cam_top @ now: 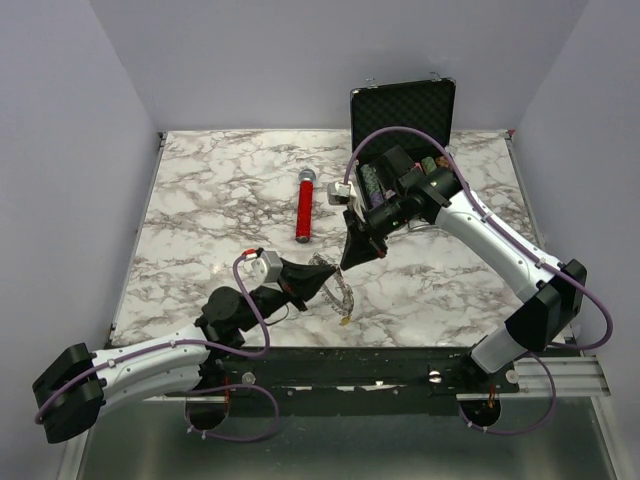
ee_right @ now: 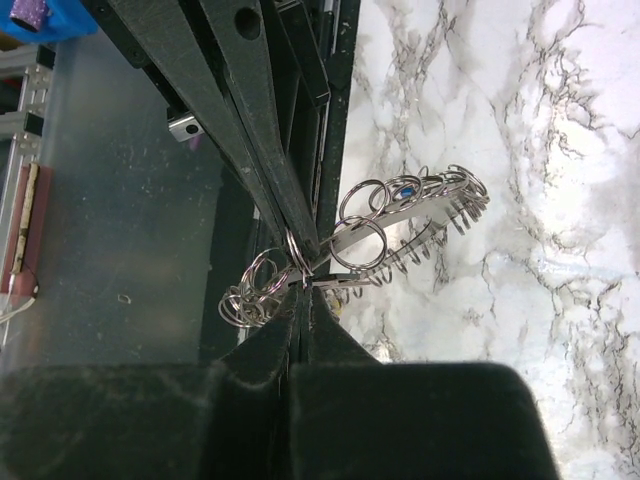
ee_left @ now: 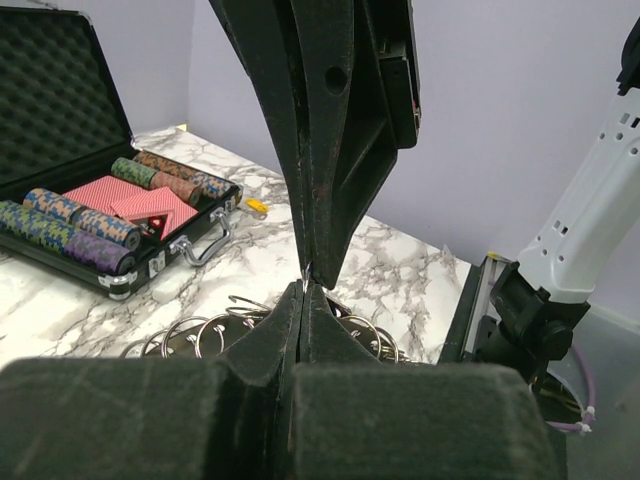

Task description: Put the keys on the keyring

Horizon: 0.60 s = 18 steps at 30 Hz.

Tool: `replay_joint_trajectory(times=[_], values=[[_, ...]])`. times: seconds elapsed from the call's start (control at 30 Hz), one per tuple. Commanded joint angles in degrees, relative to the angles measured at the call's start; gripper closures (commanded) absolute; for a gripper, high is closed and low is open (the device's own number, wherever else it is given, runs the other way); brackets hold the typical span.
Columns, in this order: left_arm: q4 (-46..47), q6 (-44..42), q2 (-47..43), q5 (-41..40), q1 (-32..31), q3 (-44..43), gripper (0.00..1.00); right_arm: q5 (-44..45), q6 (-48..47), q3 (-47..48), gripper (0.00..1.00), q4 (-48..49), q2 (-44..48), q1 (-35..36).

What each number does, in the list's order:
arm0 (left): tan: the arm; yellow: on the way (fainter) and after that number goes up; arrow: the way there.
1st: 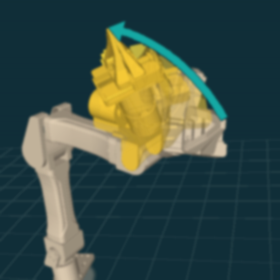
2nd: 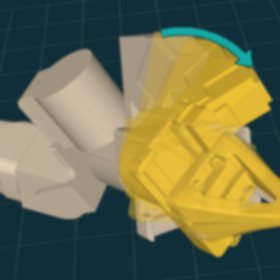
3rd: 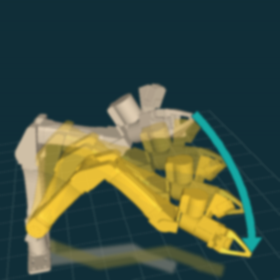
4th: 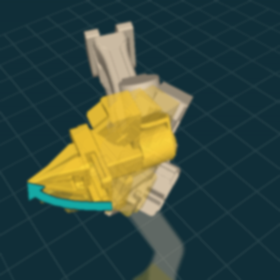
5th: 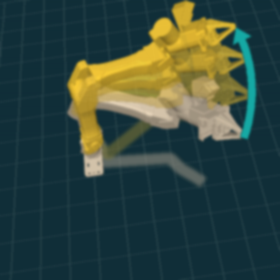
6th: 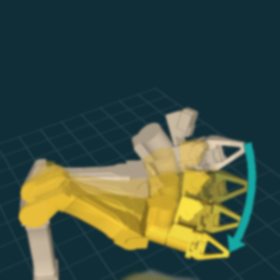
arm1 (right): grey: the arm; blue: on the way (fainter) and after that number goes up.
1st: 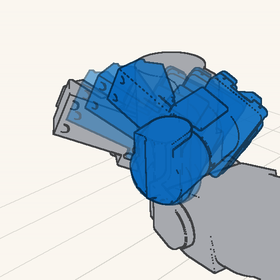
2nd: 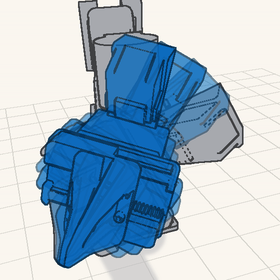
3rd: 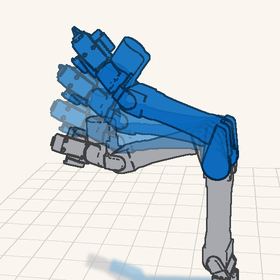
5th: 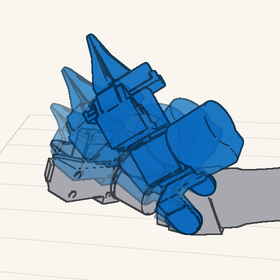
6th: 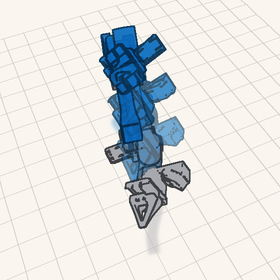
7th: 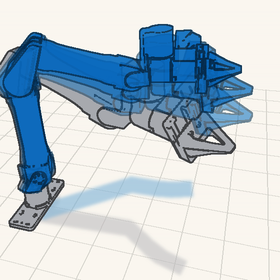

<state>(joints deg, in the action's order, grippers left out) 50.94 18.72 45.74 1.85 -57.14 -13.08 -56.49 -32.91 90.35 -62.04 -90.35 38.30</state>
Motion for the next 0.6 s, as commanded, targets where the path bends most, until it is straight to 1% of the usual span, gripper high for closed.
replay_joint_trajectory(times=[0.0, 0.27, 0.57], values=[[6.5, 0.3, -0.3, -2.8, -0.5, 0.7, 1.0, -1.6, 1.5, -1.1, 1.0, 1.9, -0.4, 0.2], [14.4, -0.2, 1.4, -2.7, -0.6, 1.5, 1.0, -2.8, 4.5, -3.6, 1.0, 4.5, -0.8, 0.1], [15.8, -0.5, 1.5, -2.2, -0.6, 1.4, 1.0, -3.6, 5.0, -3.8, 1.0, 5.0, -1.2, 0.1]])
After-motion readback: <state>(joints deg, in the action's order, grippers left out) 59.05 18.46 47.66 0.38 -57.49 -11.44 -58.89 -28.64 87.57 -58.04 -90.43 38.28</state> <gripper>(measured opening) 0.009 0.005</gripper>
